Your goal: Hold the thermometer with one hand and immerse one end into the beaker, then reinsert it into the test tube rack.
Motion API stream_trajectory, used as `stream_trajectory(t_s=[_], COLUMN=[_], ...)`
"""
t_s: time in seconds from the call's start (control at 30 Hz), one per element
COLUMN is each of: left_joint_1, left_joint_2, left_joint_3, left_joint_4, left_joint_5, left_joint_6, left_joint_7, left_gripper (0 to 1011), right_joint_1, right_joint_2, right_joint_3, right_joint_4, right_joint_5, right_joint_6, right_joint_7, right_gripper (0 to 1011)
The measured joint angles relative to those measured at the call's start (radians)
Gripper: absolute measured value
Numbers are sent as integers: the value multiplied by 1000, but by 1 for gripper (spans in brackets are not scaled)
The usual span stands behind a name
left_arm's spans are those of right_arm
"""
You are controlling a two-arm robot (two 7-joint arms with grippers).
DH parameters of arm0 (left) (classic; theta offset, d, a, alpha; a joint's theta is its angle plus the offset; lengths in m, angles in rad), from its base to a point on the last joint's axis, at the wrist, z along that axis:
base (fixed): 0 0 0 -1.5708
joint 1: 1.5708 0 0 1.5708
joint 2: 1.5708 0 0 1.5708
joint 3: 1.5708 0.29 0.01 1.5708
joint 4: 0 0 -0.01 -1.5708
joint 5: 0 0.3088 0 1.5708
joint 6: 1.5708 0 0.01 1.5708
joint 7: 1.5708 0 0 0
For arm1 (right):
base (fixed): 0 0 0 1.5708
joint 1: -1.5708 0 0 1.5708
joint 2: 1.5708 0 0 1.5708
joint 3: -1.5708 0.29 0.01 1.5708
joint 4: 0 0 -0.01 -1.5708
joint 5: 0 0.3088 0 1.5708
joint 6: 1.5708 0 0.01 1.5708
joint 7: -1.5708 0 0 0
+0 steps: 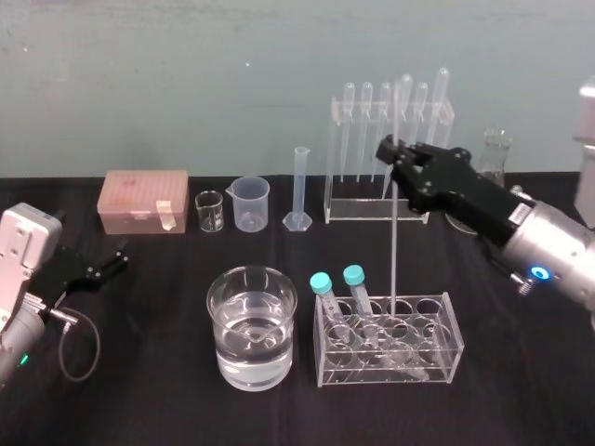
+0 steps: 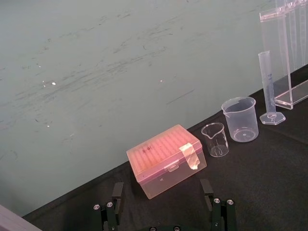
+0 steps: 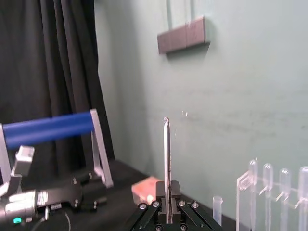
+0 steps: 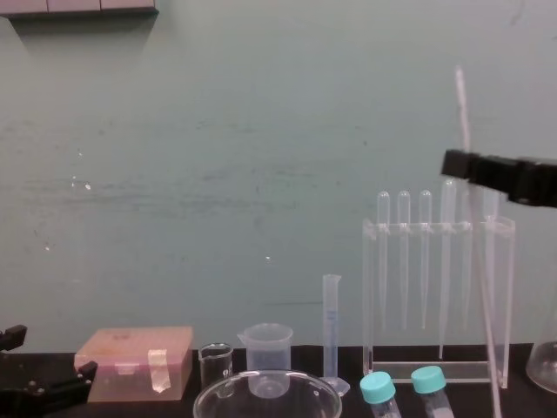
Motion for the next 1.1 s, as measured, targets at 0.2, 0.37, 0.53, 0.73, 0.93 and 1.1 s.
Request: stream_trajectory(t_s=[0.2, 0.37, 0.53, 0.73, 0.93, 1.1], left_joint_1=[0, 0, 0, 0, 0, 0], left_joint_2=[0, 0, 0, 0, 0, 0], left_joint_3=[0, 0, 0, 0, 0, 0], left_joint_4=[0, 0, 0, 0, 0, 0], left_joint_5=[0, 0, 0, 0, 0, 0], left_joint_6=[0, 0, 0, 0, 0, 0], left_joint_7=[0, 0, 0, 0, 0, 0], left_gripper=[1008, 1008, 1008, 1008, 1008, 1008], right_joint_1=[-51, -63, -20, 108, 253, 343], right_joint_2=[-2, 4, 14, 32, 25, -26], right_joint_3=[45, 69, 82, 97, 69, -5], right_joint_4=[-29, -52, -69, -85, -52, 16], right_joint_5=[12, 15, 45, 96, 114, 110], right_joint_6=[-45, -59, -21, 73, 121, 114], right_joint_7=[5, 31, 55, 48, 49, 90], right_gripper=[57, 56, 56, 57, 57, 57])
